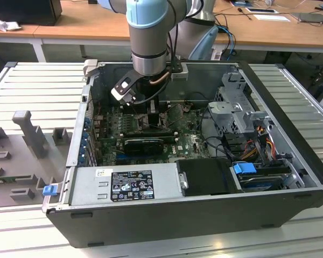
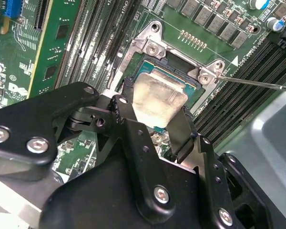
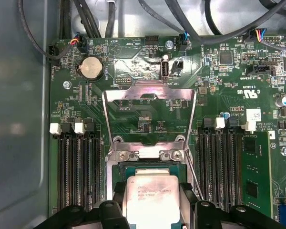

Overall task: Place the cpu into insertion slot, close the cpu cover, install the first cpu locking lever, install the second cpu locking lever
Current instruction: 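Place the cpu into insertion slot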

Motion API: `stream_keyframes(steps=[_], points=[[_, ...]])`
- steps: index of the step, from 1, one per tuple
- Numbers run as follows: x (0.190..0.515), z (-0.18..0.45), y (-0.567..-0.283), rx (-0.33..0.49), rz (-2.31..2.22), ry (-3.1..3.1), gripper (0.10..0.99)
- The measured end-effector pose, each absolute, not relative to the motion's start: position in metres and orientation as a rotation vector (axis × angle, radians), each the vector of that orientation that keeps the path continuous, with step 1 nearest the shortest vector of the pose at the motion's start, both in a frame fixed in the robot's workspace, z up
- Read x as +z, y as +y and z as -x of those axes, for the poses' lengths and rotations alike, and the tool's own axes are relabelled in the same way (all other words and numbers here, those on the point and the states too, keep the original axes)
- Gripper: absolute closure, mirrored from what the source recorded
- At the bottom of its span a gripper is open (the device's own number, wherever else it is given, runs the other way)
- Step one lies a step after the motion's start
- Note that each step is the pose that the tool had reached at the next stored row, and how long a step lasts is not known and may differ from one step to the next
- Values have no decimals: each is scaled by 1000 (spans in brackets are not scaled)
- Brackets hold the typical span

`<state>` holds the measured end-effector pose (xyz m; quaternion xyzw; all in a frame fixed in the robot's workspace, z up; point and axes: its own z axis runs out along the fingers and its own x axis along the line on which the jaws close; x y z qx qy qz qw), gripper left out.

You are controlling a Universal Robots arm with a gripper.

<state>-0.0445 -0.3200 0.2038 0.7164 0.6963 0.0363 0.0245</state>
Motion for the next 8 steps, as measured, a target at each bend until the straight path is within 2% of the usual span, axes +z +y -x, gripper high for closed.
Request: stream_keyframes(steps=[1,2,8], points=[[204,45,-320,112,-2216,2154,545],[204,44,-320,113,-2216,2154,482],[202,44,-317,119,-2219,2157,482]])
